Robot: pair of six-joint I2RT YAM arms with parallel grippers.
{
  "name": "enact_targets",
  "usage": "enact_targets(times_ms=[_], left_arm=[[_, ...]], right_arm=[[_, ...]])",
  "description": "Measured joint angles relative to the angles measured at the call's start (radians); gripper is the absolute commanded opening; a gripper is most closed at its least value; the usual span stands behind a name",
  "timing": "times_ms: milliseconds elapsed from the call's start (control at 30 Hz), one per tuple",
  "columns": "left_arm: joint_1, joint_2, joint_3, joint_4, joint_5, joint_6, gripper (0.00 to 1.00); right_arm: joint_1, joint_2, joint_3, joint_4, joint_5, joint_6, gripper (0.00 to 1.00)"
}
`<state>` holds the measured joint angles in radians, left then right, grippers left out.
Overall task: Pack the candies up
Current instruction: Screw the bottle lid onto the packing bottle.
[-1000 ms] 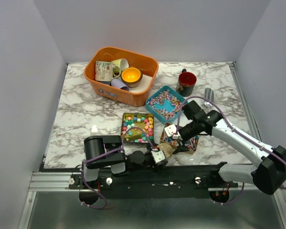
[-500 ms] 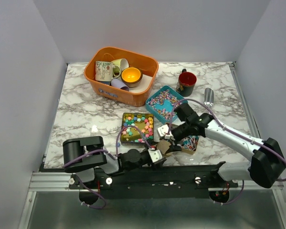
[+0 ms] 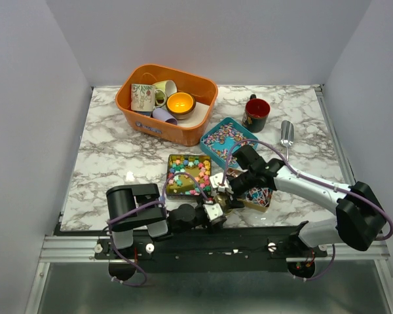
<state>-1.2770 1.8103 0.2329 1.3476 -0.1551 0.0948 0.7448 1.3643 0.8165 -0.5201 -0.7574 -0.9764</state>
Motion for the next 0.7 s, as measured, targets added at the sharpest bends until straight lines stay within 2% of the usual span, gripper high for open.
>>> enact_targets(times_ms=[400,467,700], left_arm=[[0.032,0.009,0.000,0.007,0.055,-0.042,0.83],[0.035,0.009,0.000,0.007,0.059,-0.043,0.77],[0.042,0.009,0.001,0.006,0.071,-0.048,0.76]], right_arm=[[-0.053,-0.062,0.041,-0.058,0.031,0.008,0.73],[-0.068,-0.089,0.048,-0.068,0.031,0.008,0.74],[-0.114,-0.114,0.050,-0.135,0.030,-0.079,0.76]])
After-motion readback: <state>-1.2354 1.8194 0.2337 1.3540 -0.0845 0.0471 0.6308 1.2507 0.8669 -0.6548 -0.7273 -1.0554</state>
